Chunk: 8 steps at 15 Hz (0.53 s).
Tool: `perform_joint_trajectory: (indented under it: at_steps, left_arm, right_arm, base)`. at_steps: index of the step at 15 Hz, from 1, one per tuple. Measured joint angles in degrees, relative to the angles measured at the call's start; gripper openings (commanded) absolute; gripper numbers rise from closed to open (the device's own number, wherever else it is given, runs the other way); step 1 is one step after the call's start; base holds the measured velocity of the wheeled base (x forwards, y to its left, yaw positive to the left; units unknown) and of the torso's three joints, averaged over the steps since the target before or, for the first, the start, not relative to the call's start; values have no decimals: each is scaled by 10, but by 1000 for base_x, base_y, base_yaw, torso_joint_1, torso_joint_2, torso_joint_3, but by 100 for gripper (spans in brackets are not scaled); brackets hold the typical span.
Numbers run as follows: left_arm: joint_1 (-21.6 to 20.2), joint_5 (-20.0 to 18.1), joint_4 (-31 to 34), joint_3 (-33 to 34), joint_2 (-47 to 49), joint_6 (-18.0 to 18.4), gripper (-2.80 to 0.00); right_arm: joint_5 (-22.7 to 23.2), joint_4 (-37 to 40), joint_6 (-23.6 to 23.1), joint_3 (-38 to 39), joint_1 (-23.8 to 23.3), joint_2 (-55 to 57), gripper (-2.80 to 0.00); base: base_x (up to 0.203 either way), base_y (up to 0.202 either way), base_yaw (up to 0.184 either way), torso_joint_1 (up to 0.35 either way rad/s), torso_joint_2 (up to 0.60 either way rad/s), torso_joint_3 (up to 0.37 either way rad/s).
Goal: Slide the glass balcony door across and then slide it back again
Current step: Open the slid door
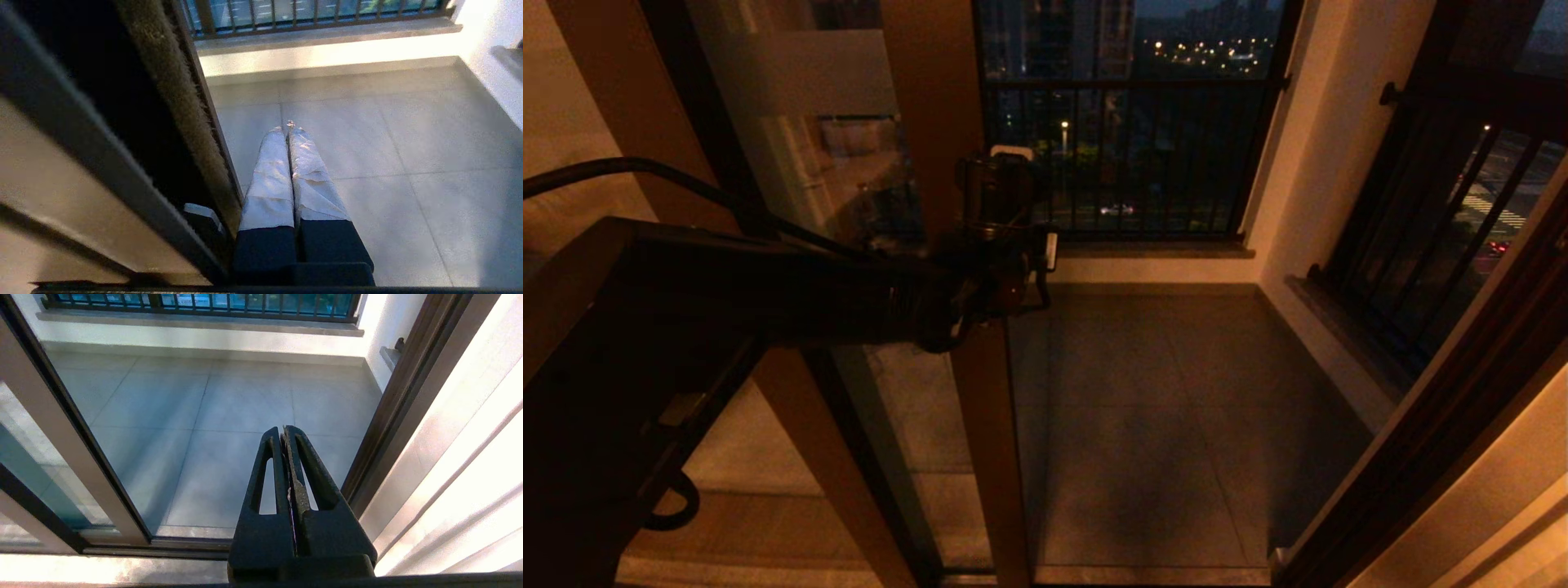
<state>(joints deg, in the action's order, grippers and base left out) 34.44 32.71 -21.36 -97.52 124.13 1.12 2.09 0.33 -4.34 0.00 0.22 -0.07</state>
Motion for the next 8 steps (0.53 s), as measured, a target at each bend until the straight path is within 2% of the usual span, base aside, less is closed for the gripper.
perform_joint_trajectory:
  at_steps: [8]
  left_arm:
    - [-31, -5, 0, 18, -11, 0, -280]
  right_arm:
    - [0, 0, 0, 0, 0, 0, -280]
  base:
    - [0, 0, 0, 0, 0, 0]
